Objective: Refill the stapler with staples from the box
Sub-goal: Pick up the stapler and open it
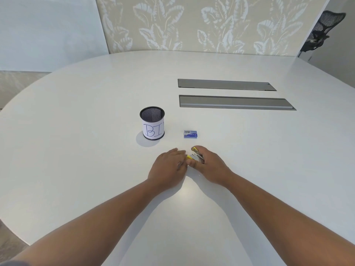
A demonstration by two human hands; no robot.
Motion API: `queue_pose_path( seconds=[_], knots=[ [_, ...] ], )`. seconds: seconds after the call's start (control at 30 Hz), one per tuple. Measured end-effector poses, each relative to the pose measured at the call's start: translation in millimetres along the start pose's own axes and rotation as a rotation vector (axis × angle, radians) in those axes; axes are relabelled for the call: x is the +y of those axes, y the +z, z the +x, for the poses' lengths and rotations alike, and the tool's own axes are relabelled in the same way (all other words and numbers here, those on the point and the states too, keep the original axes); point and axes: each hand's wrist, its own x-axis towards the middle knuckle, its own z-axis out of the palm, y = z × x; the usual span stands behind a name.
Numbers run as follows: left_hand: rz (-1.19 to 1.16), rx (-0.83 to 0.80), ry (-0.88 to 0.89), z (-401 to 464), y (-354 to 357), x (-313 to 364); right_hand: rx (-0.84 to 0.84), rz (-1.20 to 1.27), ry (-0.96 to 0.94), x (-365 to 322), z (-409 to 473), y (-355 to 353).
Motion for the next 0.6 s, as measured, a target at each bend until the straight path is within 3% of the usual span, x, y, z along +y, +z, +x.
queue_pose_path(
  seconds=[0.3, 0.6],
  knots=[
    [-0.764, -0.01, -0.121, 2.6, -16.8, 26.1, 0.001, 0.503, 0.038, -14.4, -5.6, 7.6],
    [-0.964, 0.066, -0.254, 13.0, -10.8, 35.2, 0.05, 0.716, 0.093, -14.7, -5.9, 6.7]
  ],
)
